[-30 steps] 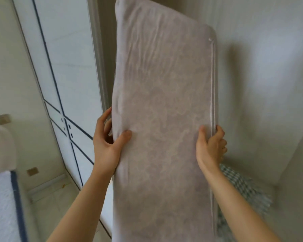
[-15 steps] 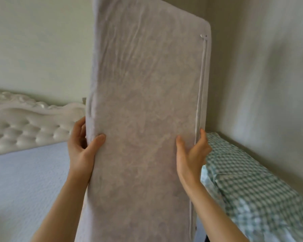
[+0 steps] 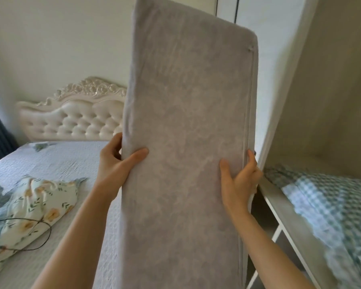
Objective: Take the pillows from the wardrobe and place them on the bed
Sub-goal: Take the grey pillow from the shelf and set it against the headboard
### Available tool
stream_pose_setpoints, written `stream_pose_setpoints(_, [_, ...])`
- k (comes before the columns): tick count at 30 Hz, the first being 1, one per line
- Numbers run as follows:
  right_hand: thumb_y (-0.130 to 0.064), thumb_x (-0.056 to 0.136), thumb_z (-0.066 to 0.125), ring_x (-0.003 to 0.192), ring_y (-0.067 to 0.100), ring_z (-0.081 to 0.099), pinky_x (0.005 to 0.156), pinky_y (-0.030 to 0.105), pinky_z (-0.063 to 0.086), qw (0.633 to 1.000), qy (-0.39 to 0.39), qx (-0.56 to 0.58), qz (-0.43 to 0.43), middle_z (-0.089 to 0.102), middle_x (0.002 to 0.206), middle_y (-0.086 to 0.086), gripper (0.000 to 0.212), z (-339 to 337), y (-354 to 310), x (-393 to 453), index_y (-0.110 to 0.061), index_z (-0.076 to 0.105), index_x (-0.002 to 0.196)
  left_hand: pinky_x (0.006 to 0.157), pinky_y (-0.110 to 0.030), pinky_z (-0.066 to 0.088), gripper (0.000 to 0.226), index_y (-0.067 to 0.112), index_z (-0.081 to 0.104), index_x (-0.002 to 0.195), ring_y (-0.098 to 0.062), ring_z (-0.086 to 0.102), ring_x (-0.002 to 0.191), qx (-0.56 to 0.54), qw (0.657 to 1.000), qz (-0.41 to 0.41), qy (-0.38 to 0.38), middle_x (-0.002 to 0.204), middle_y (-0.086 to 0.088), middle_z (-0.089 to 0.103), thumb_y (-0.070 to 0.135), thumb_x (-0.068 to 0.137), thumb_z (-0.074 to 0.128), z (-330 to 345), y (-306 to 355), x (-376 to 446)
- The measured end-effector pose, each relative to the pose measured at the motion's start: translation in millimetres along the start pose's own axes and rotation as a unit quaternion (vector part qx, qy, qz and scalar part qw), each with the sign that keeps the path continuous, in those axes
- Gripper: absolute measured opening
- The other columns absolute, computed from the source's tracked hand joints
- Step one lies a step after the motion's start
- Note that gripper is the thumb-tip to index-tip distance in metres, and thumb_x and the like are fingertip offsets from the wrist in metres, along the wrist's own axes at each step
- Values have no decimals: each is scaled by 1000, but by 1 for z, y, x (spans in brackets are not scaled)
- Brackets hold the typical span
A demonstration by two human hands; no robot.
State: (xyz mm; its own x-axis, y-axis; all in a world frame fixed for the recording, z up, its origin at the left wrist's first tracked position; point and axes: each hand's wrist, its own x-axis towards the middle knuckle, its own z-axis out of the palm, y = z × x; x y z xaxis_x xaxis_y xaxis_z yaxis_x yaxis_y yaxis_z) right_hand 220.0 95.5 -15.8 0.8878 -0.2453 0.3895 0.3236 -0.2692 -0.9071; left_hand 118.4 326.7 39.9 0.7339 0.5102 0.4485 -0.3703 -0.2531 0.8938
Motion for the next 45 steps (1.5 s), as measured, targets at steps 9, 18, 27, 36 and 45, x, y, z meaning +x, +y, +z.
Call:
stream_pose_setpoints(9, [-53,82,66,123,30,42,106,51,37,984,-160,-14,70,28,139,9,86,155,42,15,-29,17,148,68,-23,55,23,30,76,87,-11,71,87,27,995,-55,76,104,2,73,9,79,77,-60,-78,77])
stream_pose_setpoints(18, [-29,87,69,127,5,29,108,28,30,961,-266,59,47,19,146,-2,88,214,49,24,-28,8,151,77,-10,50,24,24,76,94,5,65,97,100,992,31,64,104,20,70,3,82,74,-68,-100,121])
stream_pose_setpoints(27, [-26,77,69,147,31,2,118,47,14,882,-306,-182,-308,7,157,12,99,270,23,91,-24,5,153,98,-13,46,32,11,72,115,-5,61,112,312,934,134,-110,123,9,64,7,84,68,-60,-182,190])
stream_pose_setpoints(36, [-49,72,72,146,38,3,113,60,8,711,-430,-363,-422,25,155,7,91,321,103,181,-32,26,148,98,-29,49,43,31,66,126,-8,62,117,432,830,21,-353,133,16,61,25,86,52,-33,-256,241])
stream_pose_setpoints(45, [-56,82,58,133,15,40,112,45,26,659,-580,-298,-374,42,147,-13,69,398,200,280,-40,32,144,103,-33,46,57,34,59,133,-6,56,124,470,797,-63,-374,136,17,57,44,83,32,30,-346,316])
